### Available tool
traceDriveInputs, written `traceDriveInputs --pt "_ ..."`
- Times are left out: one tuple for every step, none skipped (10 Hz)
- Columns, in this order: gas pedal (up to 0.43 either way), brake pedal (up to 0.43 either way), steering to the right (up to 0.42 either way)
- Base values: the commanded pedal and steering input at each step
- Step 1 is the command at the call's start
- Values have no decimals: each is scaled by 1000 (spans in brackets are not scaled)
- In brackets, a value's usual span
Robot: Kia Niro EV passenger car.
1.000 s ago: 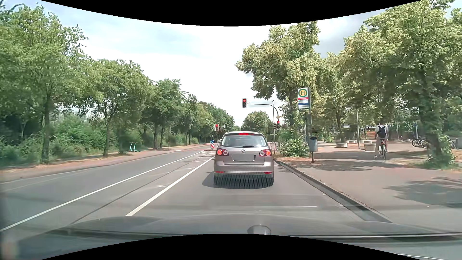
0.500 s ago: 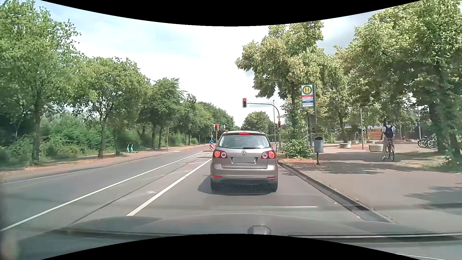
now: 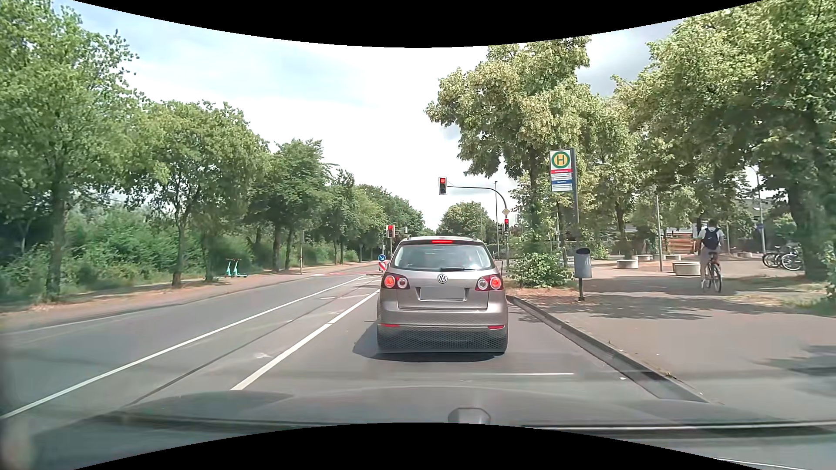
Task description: Follow the waypoints while adhering to traffic rules and regulations
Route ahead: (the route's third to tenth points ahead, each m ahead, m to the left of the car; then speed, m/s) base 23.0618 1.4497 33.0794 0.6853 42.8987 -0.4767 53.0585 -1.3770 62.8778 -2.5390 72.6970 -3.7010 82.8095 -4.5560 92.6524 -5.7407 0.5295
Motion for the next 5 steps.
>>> traceDriveInputs --pt "0 201 -8" --pt "0 207 -7" --pt "0 213 -7" --pt "0 213 -7" --pt "0 220 -7"
